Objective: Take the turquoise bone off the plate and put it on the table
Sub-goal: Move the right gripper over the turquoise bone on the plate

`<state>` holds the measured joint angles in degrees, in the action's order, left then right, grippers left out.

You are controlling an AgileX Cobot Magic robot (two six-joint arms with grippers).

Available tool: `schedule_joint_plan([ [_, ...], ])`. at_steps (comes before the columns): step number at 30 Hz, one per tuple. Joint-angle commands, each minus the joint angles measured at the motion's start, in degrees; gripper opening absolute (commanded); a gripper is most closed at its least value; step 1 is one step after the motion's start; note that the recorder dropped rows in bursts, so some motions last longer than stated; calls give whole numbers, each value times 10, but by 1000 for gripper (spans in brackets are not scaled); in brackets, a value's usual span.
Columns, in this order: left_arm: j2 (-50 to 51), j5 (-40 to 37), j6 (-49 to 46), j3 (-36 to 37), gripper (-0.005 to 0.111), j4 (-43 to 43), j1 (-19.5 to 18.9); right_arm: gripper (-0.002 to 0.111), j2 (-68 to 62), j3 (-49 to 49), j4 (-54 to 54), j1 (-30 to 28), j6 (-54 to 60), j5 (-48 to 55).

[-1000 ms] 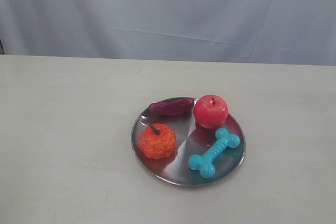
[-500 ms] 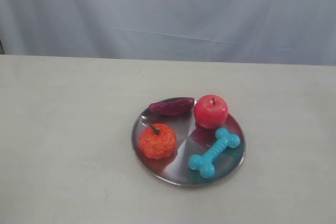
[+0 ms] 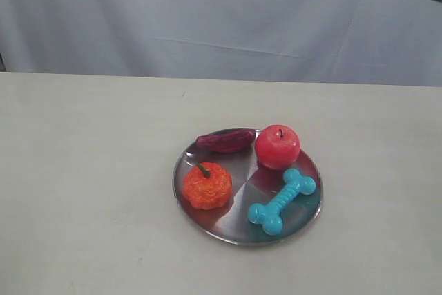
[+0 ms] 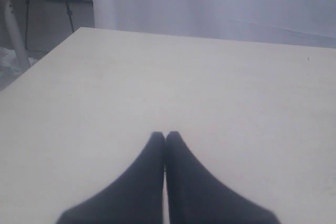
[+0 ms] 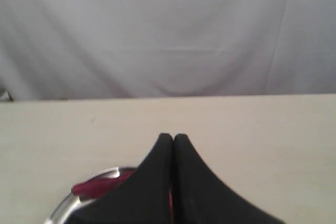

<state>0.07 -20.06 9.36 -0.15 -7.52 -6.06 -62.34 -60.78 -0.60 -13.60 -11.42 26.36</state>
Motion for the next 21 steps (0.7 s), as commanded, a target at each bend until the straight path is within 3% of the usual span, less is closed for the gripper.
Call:
schedule_joint_plan([
  [1, -1, 2, 1, 1, 0, 0, 3, -1, -66, -60, -69, 0, 148, 98],
  [9, -1, 2, 1, 1, 0, 0, 3, -1, -155, -91, -124, 0, 355, 227],
  [21, -1, 2, 1, 1, 0, 0, 3, -1, -242, -91, -131, 0, 451, 240],
])
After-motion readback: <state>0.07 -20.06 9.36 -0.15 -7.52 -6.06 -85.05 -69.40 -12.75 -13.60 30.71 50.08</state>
